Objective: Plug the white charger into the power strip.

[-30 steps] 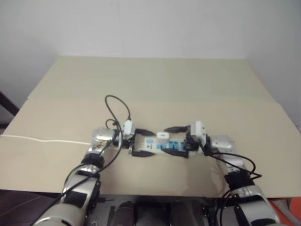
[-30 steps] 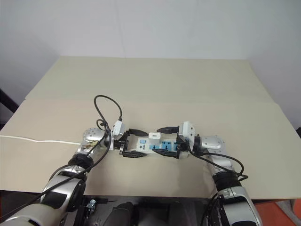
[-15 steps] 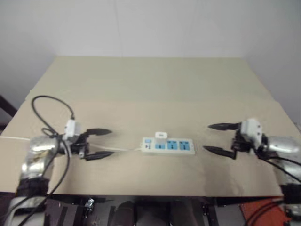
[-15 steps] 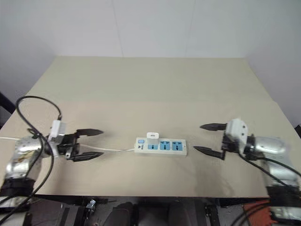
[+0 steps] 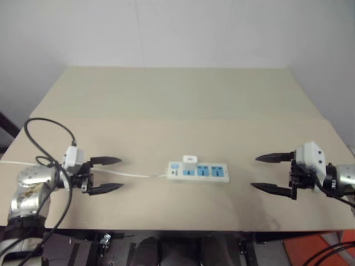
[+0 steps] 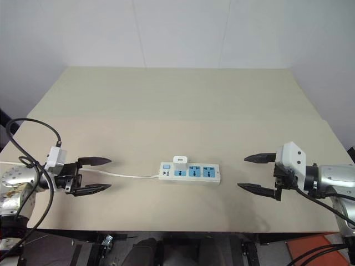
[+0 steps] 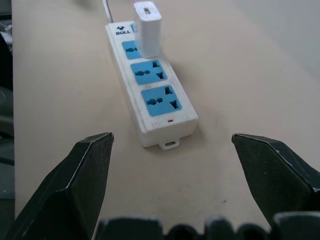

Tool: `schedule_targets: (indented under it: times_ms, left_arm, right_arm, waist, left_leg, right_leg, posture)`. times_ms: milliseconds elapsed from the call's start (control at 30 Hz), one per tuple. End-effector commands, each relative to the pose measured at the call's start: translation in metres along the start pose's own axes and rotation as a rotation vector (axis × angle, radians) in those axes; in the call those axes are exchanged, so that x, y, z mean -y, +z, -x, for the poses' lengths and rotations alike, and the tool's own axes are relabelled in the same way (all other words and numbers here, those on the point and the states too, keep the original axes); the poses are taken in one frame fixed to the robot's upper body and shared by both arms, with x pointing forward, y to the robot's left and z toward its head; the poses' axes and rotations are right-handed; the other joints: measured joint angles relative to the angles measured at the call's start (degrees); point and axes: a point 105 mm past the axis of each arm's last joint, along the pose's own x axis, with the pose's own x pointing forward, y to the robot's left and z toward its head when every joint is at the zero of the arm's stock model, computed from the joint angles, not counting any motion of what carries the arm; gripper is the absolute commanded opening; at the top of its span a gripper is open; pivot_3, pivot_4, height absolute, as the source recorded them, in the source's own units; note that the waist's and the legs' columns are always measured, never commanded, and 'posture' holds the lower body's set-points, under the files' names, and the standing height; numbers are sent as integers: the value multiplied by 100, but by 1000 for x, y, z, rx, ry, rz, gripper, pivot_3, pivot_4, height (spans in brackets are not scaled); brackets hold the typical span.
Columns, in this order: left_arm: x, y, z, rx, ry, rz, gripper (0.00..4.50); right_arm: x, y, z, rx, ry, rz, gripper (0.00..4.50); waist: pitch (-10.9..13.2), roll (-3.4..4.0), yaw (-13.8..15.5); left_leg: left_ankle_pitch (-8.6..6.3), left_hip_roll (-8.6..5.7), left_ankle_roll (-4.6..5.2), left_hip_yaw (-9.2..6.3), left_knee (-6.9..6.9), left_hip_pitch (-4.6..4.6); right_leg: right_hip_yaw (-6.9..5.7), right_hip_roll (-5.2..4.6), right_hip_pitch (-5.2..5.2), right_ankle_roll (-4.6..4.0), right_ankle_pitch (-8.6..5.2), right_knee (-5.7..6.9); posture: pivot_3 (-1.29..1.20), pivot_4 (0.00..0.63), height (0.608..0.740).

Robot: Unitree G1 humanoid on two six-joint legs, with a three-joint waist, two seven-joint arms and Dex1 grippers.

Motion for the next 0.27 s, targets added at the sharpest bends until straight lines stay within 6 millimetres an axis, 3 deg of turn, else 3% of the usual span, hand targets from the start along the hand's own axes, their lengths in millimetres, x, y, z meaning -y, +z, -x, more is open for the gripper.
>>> schedule_targets:
  times_ms: [33, 267]
  left_arm:
    - [-3, 11, -3, 21, -9, -45, 4488]
    - [-6, 11, -5, 18, -14, -51, 4488]
  right_arm:
    - [6, 12, 8, -28, -8, -63, 4500]
    - [6, 15, 7, -46, -40, -6, 4500]
  waist:
    - [0, 0, -3]
    - [0, 0, 2]
  left_leg:
    - [0, 0, 0, 0, 0, 0]
    - [0, 0, 0, -1, 0, -14]
  right_leg:
    - [0, 0, 0, 0, 0, -1]
    - [-2, 0, -10, 1, 0, -2]
  posture:
    - [0, 150, 740]
    - [0, 150, 740]
